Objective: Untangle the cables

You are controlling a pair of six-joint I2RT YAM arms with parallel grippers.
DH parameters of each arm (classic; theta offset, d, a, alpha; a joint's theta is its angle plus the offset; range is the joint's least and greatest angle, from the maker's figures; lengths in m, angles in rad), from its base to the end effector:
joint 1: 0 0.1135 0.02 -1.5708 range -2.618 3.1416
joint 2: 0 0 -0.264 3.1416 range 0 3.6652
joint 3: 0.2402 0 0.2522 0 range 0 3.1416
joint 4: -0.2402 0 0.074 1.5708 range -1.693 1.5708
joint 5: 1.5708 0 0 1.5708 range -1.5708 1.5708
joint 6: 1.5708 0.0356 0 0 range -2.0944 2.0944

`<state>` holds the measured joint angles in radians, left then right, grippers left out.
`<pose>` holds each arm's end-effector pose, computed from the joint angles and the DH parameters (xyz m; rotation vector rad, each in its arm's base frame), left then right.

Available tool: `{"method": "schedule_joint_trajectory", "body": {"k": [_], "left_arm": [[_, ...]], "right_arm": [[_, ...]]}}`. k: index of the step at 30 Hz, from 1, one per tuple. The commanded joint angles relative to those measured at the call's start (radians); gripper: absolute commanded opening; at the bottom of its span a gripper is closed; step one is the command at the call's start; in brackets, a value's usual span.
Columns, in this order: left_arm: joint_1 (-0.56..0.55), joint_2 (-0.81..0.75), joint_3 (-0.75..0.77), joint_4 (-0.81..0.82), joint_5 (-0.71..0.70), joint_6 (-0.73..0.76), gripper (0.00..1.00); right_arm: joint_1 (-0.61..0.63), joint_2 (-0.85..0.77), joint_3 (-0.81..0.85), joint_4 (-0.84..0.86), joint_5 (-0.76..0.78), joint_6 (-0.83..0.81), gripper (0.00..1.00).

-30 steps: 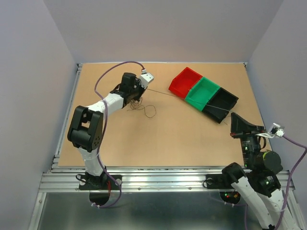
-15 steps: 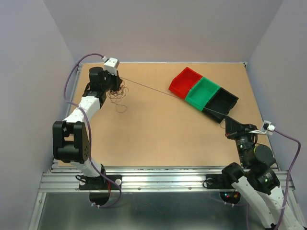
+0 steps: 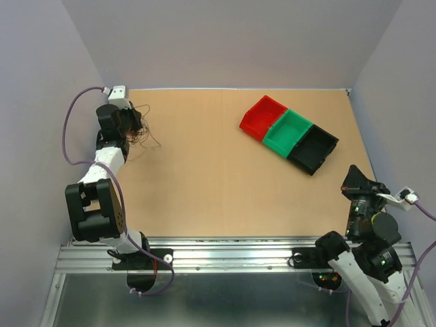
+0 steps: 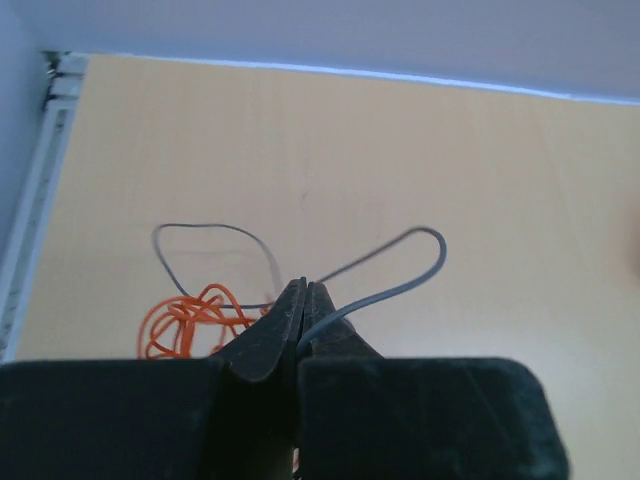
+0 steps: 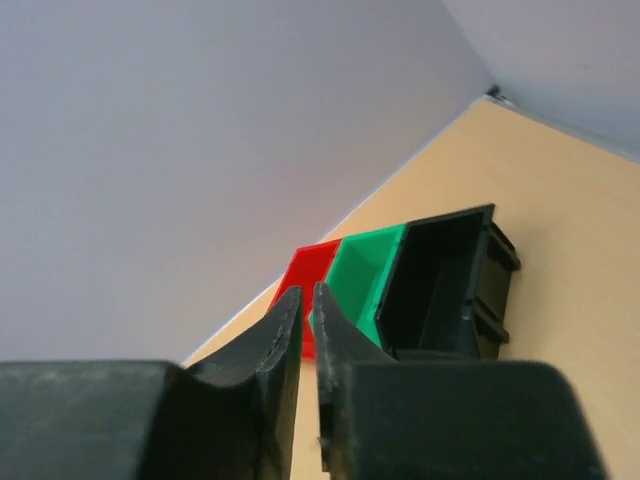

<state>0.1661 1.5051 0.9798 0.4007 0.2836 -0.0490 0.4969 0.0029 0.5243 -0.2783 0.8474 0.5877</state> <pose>0.3488 0.0484 0.2926 0.0301 1.6924 -0.1526 0.0419 -0.0076 0.3118 0.7639 1.1960 0.3362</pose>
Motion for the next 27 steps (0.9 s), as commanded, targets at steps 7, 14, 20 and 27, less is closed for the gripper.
{"method": "schedule_joint_trajectory", "body": {"k": [7, 14, 20, 27], "left_arm": [[-0.265, -0.138, -0.033, 0.035, 0.138, 0.216, 0.0], [-0.445, -0.123, 0.037, -0.175, 0.223, 0.36, 0.0], [-0.58, -0.066, 0.102, -0.322, 0.138, 0.426, 0.0], [-0.671, -0.037, 0.106, -0.352, 0.014, 0.459, 0.0]], "right_arm": [[-0.003, 0.276, -0.018, 0.385, -0.757, -0.307, 0.6], [-0.001, 0.736, -0.035, 0.833, -1.197, -0.43, 0.68], [0.003, 1.063, 0.032, 1.019, -1.39, -0.482, 0.75], [0.029, 1.232, 0.109, 1.093, -1.435, -0.471, 0.77]]}}
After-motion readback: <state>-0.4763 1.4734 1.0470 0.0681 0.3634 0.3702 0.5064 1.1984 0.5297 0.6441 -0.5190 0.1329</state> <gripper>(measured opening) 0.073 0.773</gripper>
